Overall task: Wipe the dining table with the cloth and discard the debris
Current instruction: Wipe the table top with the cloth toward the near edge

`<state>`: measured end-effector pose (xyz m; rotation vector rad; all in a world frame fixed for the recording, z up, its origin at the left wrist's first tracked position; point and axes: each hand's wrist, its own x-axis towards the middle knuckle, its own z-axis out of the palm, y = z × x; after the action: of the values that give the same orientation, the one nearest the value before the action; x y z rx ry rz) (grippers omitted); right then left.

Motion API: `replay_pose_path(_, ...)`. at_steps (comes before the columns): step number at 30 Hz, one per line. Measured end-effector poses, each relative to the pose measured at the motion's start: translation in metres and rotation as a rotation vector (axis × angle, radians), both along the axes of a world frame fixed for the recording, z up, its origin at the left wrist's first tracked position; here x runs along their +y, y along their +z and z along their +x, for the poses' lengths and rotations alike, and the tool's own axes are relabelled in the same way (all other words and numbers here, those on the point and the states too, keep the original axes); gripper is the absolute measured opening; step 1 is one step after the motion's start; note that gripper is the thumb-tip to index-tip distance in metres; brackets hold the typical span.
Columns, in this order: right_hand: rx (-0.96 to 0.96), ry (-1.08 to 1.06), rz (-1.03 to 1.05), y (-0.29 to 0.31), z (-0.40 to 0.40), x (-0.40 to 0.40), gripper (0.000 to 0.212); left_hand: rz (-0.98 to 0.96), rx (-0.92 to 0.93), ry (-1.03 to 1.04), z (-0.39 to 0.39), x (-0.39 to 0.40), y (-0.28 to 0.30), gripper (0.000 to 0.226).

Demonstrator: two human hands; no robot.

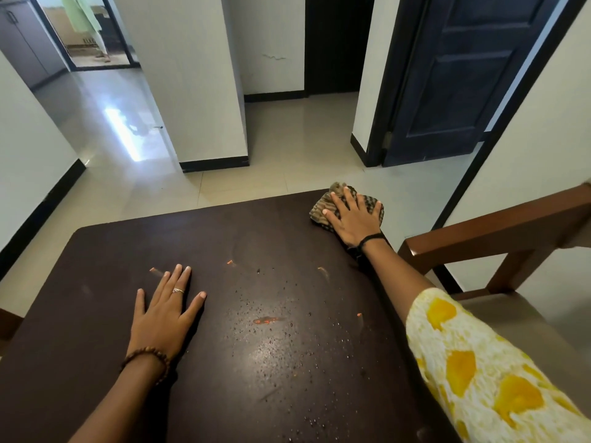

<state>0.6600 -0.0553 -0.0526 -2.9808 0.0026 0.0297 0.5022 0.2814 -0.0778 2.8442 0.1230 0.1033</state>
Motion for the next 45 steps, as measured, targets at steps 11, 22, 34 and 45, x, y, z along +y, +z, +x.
replay_pose_path(11,0.018,-0.016,-0.035,0.001,-0.102,-0.013,0.058,-0.1,-0.008,0.013,-0.003,-0.007,0.008,0.054)
replay_pose_path(22,0.135,-0.061,-0.026,0.013,-0.107,-0.004,0.057,-0.316,-0.198,0.018,-0.079,0.059,0.028,0.052)
replay_pose_path(34,0.08,-0.019,-0.031,0.01,-0.119,0.103,0.054,-0.07,0.031,0.264,-0.123,0.115,0.008,0.052)
replay_pose_path(45,0.058,0.223,-0.027,0.005,-0.098,0.263,0.053,-0.049,-0.03,0.225,-0.123,0.12,-0.003,0.058)
